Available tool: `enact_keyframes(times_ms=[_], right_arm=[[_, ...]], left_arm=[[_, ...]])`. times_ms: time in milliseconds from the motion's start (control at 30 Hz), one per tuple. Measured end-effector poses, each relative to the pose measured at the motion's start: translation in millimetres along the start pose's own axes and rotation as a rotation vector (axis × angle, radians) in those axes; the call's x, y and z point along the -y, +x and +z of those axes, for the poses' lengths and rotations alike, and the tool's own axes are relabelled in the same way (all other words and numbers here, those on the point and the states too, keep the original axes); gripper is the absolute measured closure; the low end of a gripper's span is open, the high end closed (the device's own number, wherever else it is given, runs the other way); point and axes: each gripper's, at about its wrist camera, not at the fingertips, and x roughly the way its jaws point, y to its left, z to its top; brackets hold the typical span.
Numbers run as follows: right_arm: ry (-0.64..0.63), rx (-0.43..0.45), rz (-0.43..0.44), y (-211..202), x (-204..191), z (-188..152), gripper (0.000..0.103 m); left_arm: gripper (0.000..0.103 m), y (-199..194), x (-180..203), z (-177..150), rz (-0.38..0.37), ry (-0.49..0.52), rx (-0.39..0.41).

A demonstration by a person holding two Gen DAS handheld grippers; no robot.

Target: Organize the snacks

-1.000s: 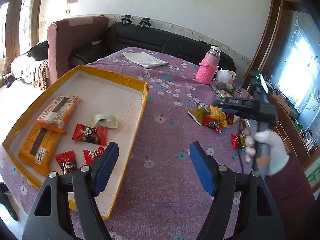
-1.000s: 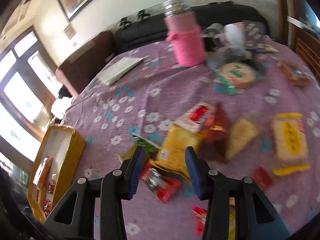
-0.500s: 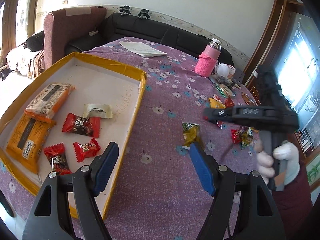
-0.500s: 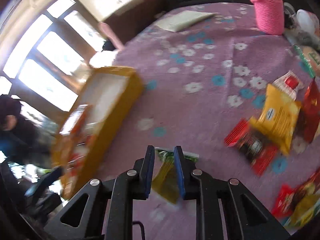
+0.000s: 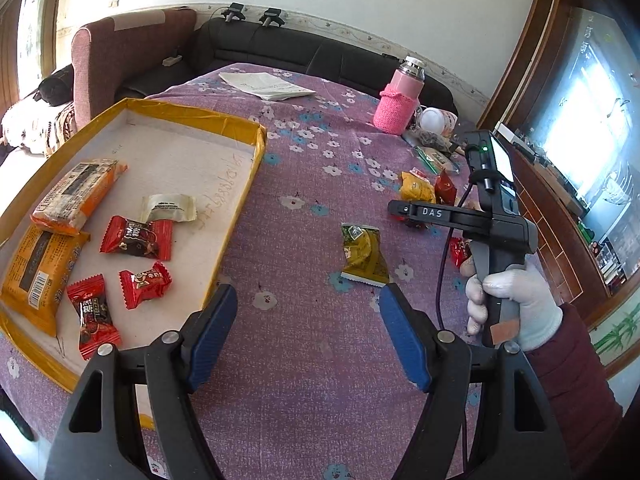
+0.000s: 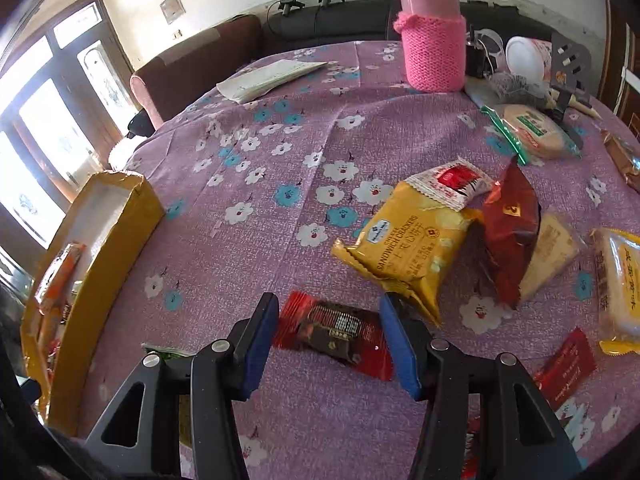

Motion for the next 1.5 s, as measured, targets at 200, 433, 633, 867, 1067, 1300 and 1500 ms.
enact_keyframes(times_ms=[200,433,633,867,1067,1300,1500], right_arm=[[0.023,-0.019,-0.013,-5.8,0.1,-8.6,0.072],[0.13,-0.09,0.273,-29.9,17.3,-33.4,0.07],[0.13,-0.001,0.252,-50.9,26.6,-49.2,0.053],[0.062,0.06,0.312,-45.0,7.4,-48.5,0.047],[-0.05,-0.123,0.378,-42.4,-3.3,-57.5,0.046],[-0.194,-0.029,0.215,-47.7,-27.5,-64.9,0.045],[-0.259,0.066,0.138,-47.1,-40.1,-66.4,0.048]], left_arm=[[0.03,7.9,5.8,-2.6,-0.018,0.003,-0.027],[0.03,15.3,14.9,-4.1,-0.015,0.032,-0.05],[0.03,17.4,12.4,1.2,-0.03,0.018,-0.057],[0.03,30.0,-2.8,19.3,-0.104,-0.104,-0.087],[0.03,37.5,-10.4,34.0,-0.097,-0.147,-0.096],[0.03,75.5,18.1,42.4,-0.078,-0.039,-0.159],[0.03,110.2,34.7,47.1,-0.109,-0.021,-0.219]])
